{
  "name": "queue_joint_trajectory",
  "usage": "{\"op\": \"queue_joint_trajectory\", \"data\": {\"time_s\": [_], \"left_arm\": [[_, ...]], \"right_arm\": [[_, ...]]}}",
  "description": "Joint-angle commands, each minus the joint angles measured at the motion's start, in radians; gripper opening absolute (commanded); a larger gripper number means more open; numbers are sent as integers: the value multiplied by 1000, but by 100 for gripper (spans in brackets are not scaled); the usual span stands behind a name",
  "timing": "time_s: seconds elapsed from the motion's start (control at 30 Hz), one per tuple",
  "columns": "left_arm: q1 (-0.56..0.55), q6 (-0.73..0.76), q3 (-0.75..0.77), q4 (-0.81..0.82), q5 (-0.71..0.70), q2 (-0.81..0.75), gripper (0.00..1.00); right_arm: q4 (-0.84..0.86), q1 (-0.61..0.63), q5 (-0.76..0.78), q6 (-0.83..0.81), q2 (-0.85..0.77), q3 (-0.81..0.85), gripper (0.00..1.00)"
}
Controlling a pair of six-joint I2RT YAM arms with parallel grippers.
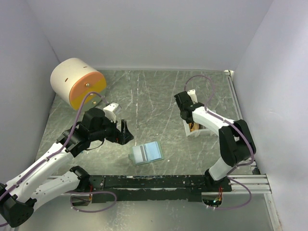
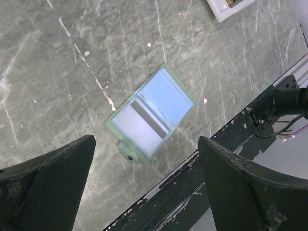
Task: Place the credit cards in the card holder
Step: Pick up the credit card from the storage box.
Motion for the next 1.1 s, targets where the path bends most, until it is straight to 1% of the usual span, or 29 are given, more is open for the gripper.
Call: {"op": "queue_joint_trajectory", "data": {"time_s": [0.0, 0.5, 0.6, 0.77, 0.9, 1.03, 1.07], "left_arm": [[1, 3, -2, -4, -20, -3, 100], [2, -4, -4, -3, -26, 0, 100], [2, -7, -5, -1, -19, 4, 100], [2, -25, -6, 6, 23, 14, 96], [1, -91, 13, -7, 19, 26, 95], [2, -197, -19, 78, 105, 14, 92], [1, -228, -31, 106, 127, 9, 91]], "right_arm": [[-2, 2, -25, -6, -55, 3, 0], [-24, 7, -151, -6, -186, -1, 0], [-29, 8, -165, 3, -211, -27, 0], [-54, 20, -195, 12, -265, -14, 0], [-74, 38, -254, 34, -326, 29, 0], [-62, 55, -355, 62, -386, 28, 0], [-57, 82, -379, 74, -399, 26, 0]]}}
